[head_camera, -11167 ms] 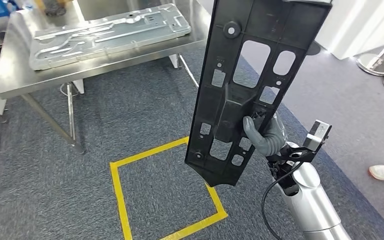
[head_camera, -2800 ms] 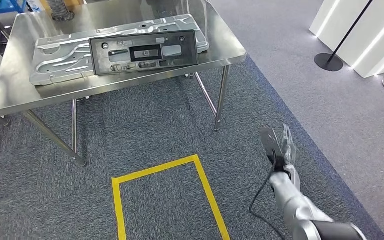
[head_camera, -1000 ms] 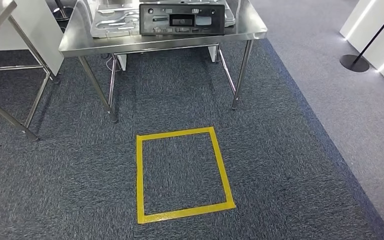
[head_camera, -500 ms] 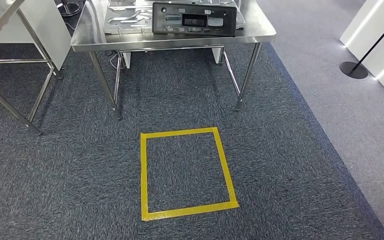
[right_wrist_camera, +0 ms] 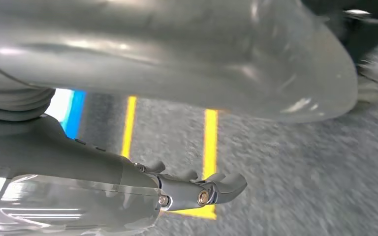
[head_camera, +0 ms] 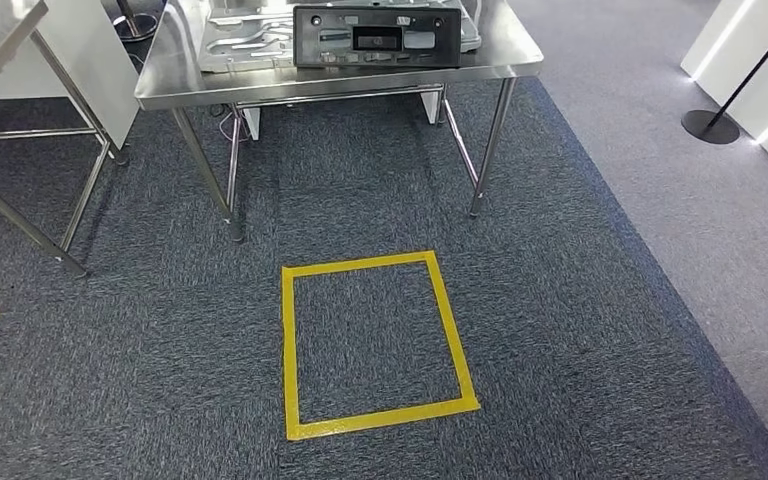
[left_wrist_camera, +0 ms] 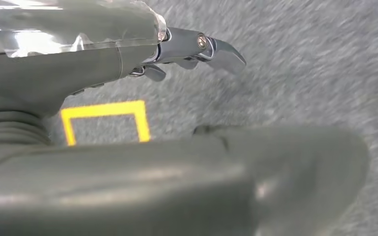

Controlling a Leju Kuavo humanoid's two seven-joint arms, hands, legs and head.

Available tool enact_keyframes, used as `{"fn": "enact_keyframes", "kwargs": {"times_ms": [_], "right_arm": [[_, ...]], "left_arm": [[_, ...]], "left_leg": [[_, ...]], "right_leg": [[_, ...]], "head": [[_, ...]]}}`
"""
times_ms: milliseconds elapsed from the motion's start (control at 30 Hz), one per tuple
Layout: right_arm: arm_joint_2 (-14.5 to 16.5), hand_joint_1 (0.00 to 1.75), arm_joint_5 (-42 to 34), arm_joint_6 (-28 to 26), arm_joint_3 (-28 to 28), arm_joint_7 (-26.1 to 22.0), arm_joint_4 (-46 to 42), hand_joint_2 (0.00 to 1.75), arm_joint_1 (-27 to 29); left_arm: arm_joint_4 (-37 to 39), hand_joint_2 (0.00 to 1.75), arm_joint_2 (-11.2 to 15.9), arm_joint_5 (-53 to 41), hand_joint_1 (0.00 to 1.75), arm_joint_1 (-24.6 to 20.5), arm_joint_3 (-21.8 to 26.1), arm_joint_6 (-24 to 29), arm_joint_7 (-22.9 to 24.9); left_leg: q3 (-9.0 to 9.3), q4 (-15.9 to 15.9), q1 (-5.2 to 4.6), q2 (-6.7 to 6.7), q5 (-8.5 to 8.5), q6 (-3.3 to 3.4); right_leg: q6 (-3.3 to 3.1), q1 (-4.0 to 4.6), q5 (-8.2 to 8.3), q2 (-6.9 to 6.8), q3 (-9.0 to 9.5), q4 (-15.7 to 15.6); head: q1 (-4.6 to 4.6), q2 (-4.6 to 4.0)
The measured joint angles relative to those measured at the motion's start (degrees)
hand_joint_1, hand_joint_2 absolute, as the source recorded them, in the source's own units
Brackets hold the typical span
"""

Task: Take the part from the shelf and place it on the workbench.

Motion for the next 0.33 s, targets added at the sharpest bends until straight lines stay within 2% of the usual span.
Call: {"fn": "enact_keyframes", "kwargs": {"times_ms": [67, 100, 133, 167, 233, 267, 333], "right_arm": [[-0.25, 0.0, -1.08, 0.17, 0.52, -0.06, -1.79, 1.31, -0.76], [-0.34, 0.0, -1.52, 0.22, 0.75, -0.08, -2.79, 1.75, -1.32], [-0.39, 0.0, -1.92, 0.24, 0.97, -0.08, -3.83, 1.75, -1.96], [-0.41, 0.0, -2.26, 0.25, 1.19, -0.09, -4.9, 1.75, -2.64], [-0.42, 0.0, -2.96, 0.33, 1.56, -0.09, -7.19, 1.75, -3.94], [-0.42, 0.0, -3.35, 0.38, 1.75, -0.1, -8.26, 1.75, -4.38], [-0.42, 0.0, -4.09, 0.44, 2.09, -0.12, -9.63, 1.75, -4.71]], "left_arm": [[0.66, 0.0, 0.14, 2.56, 0.0, 1.97, -2.13, -0.3, 0.11], [1.23, 0.0, 0.25, 3.6, 0.0, 3.06, -2.96, -0.45, 0.16], [1.92, 0.0, 0.38, 4.5, 0.0, 4.14, -3.72, -0.58, 0.18], [2.68, 0.0, 0.54, 5.33, 0.0, 5.18, -4.39, -0.7, 0.2], [4.15, 0.0, 0.77, 6.97, 0.0, 7.02, -5.85, -0.91, 0.25], [4.73, 0.0, 0.85, 7.91, 0.0, 7.74, -6.74, -1.0, 0.27], [5.28, 0.0, 0.97, 9.49, 0.0, 8.58, -8.18, -1.17, 0.3]], "left_leg": [[-3.08, 7.08, 0.51, 0.02, -3.33, -0.61], [-3.73, 8.74, 0.75, 0.03, -3.64, -0.85], [-3.32, 8.19, 0.98, 0.04, -2.86, -1.03], [-1.86, 5.5, 1.19, 0.07, -1.27, -1.16], [2.42, -2.42, 1.66, 0.18, 1.89, -1.56], [3.89, -5.14, 1.79, 0.19, 2.77, -1.33], [4.7, -6.78, 1.81, 0.17, 3.14, -0.86]], "right_leg": [[-0.1, -0.01, 0.05, -0.04, -0.16, 0.04], [-0.05, -0.03, 0.06, -0.06, -0.19, 0.09], [0.03, -0.1, 0.07, -0.08, -0.21, 0.16], [0.19, -0.19, 0.05, -0.09, -0.2, 0.26], [0.71, -0.11, -0.3, -0.06, -0.21, 0.76], [0.89, 0.04, -0.65, -0.04, -0.22, 1.02], [1.05, 0.35, -1.09, 0.0, -0.27, 1.31]], "head": [[0.0, 0.0], [0.0, 0.0], [0.0, 0.0], [0.0, 0.0], [0.0, 0.0], [0.01, 0.0], [0.02, 0.0]]}}
